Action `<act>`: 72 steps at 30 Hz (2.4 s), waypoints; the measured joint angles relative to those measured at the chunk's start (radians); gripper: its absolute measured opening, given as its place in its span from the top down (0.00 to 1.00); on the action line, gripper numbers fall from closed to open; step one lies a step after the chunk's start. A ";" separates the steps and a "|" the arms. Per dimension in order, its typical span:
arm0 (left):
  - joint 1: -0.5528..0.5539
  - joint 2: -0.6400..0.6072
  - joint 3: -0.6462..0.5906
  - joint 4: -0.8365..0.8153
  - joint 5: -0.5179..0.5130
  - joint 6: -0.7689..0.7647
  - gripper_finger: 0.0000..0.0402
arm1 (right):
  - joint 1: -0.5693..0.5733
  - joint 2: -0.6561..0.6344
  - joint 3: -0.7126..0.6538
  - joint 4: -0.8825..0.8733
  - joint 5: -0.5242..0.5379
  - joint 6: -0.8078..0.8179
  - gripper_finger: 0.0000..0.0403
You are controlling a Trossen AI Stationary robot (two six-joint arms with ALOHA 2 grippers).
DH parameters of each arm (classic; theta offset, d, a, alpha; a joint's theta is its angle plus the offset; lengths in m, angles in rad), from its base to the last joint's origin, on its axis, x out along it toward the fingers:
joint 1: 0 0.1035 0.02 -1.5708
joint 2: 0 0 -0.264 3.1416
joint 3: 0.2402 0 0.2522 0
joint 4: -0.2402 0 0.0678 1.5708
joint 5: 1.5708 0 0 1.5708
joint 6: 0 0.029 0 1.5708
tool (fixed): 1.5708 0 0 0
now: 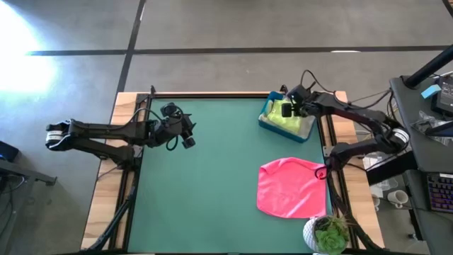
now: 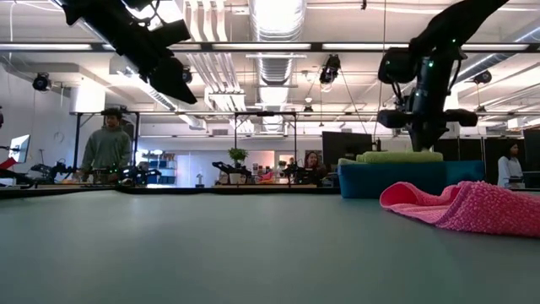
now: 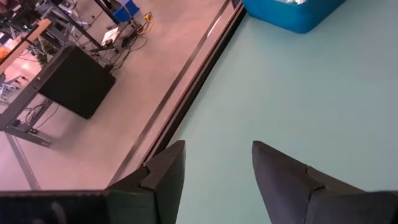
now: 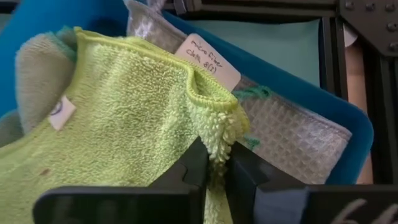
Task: Fold microfiber towels
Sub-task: Put the folded green microfiber cloth into the blue bin, then fold the pink microfiber cloth
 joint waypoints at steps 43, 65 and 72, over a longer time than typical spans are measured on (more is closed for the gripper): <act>-0.001 0.001 0.019 0.103 0.219 -0.024 0.57 | 0.821 -0.159 0.102 -0.070 -0.288 0.393 0.85; -0.046 0.007 0.011 0.083 0.225 -0.423 0.57 | 0.941 0.310 0.101 -0.010 -0.436 0.133 0.86; -0.070 0.006 0.014 0.082 0.226 -0.422 0.57 | 0.920 0.393 0.101 0.072 -0.325 0.143 0.86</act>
